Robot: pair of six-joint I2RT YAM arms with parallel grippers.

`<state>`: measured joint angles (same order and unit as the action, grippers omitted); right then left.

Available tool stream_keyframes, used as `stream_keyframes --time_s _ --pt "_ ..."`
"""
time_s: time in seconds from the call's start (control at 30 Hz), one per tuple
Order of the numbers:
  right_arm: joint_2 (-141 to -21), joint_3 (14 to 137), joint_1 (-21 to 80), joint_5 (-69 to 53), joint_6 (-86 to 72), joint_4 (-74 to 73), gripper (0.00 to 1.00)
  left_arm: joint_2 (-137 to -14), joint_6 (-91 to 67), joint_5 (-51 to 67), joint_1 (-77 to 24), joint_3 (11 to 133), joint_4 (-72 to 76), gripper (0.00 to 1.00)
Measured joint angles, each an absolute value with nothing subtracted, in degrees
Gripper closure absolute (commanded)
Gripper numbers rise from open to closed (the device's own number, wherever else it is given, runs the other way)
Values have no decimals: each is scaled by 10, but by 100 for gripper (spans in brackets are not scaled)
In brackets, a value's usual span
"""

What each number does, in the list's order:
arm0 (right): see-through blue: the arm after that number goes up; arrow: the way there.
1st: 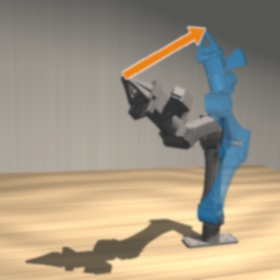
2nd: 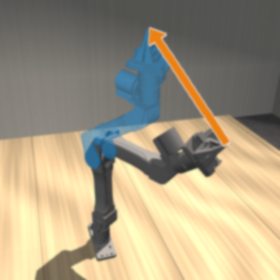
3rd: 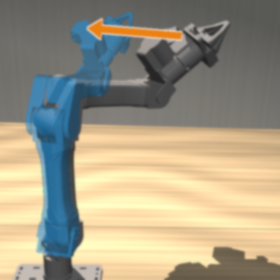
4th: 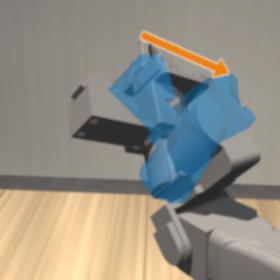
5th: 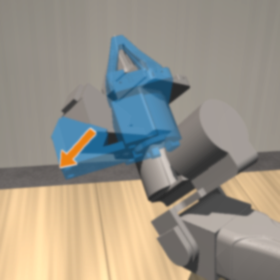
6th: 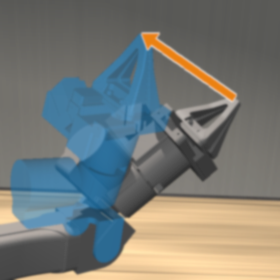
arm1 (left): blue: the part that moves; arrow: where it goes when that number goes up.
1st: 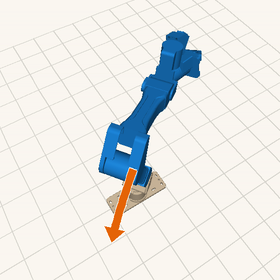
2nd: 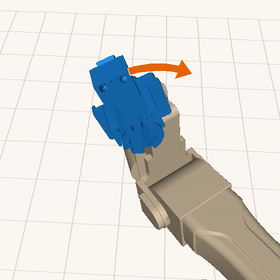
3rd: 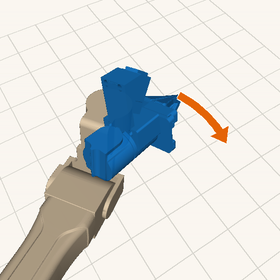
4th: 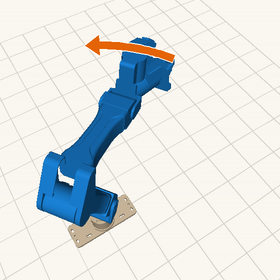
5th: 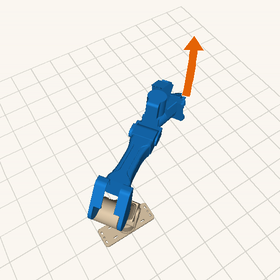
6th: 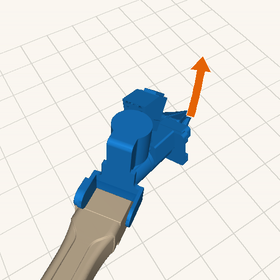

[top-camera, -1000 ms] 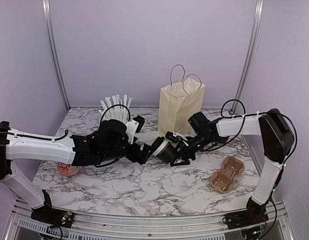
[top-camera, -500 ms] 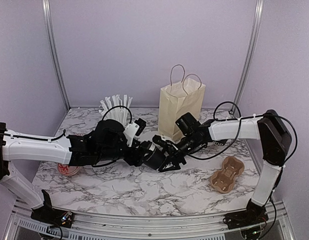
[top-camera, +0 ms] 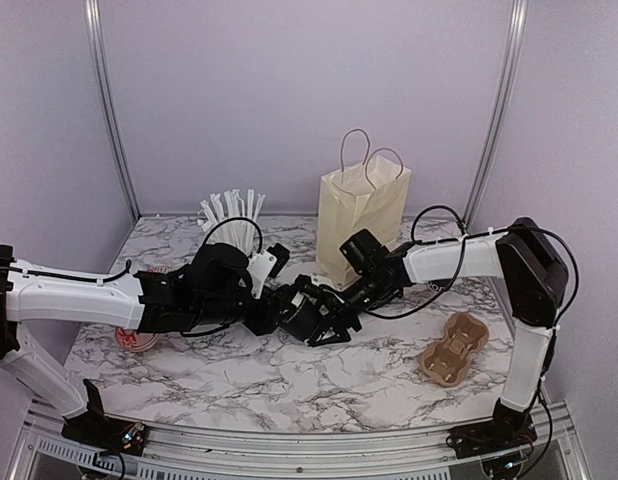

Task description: Pack the takeout coffee

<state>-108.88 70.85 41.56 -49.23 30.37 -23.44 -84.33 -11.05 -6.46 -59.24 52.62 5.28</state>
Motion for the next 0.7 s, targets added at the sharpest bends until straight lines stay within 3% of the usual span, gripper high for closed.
stream_keyframes --time_s 0.2,0.53,0.7 --pt "-1136 735 422 -492 290 -209 16 -843 -98 -83 -593 504 28 54" --pt "-1182 765 423 -500 281 -178 15 -866 -83 -105 -599 499 -1 54" --pt "-1183 765 423 -492 300 -190 14 -863 -88 -112 -606 499 -13 37"
